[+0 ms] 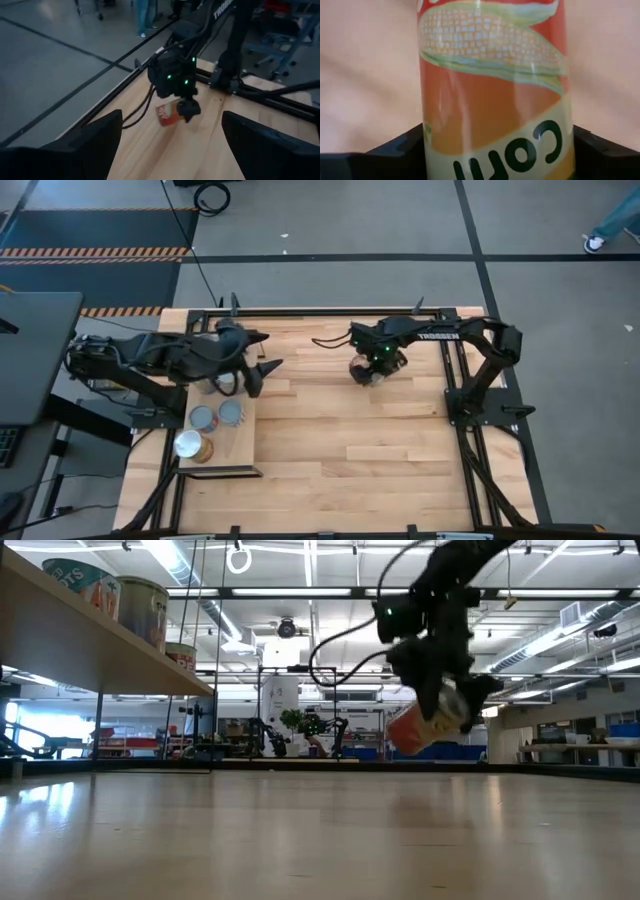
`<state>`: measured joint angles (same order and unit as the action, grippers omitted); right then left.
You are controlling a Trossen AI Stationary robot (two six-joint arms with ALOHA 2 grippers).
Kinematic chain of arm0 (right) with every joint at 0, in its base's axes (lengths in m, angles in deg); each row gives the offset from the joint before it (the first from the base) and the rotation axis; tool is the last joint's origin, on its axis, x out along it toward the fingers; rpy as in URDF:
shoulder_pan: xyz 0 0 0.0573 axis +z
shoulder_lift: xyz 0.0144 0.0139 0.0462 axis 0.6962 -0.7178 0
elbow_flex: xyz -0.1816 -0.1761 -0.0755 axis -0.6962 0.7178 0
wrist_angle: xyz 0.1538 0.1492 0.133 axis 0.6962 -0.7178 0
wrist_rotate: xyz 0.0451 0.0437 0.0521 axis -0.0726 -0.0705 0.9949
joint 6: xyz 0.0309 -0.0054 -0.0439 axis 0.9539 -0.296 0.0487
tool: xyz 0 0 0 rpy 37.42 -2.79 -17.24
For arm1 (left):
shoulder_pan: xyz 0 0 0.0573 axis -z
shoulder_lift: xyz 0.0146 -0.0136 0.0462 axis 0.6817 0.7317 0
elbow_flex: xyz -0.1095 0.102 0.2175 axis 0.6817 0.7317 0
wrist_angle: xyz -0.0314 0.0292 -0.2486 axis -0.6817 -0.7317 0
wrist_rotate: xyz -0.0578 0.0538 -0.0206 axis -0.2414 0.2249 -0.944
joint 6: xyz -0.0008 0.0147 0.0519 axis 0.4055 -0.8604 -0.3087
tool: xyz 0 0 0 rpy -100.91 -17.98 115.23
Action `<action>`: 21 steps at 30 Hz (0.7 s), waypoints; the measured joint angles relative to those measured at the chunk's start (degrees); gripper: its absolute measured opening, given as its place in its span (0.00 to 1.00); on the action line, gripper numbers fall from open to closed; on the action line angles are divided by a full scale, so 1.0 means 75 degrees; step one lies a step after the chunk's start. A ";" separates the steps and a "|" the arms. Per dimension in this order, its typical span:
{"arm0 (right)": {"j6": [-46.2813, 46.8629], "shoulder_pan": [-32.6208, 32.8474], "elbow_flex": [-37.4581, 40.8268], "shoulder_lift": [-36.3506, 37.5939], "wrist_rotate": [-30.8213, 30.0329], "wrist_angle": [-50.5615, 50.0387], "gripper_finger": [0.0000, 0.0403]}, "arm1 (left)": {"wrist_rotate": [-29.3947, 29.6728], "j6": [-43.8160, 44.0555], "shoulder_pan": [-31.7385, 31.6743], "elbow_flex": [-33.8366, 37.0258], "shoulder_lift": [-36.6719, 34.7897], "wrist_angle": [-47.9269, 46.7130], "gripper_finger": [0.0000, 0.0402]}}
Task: Pick and place cans onto a shelf
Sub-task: Put the canned corn on the shelf aligned with the other canned corn
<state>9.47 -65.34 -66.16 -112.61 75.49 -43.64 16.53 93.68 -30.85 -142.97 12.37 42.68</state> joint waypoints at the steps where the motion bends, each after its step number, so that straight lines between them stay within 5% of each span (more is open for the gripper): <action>1: 0.0555 0.0158 -0.0229 0.0000 0.0375 -0.0368 0.77 | -0.0002 -0.0118 0.0062 0.0003 -0.0072 -0.0042 0.86; 9: 0.3768 0.1953 -0.0660 -0.0244 0.2390 -0.0377 0.77 | -0.0001 -0.0997 0.0480 0.0000 -0.0474 -0.0063 0.86; 21: 0.8215 0.4286 -0.0660 -0.1496 0.3656 0.3484 0.78 | -0.0325 -0.1578 0.1539 0.0000 -0.0457 -0.0186 0.86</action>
<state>71.08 -33.20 -71.11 -123.83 102.91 -17.50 14.09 81.84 -19.31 -142.97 8.95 41.29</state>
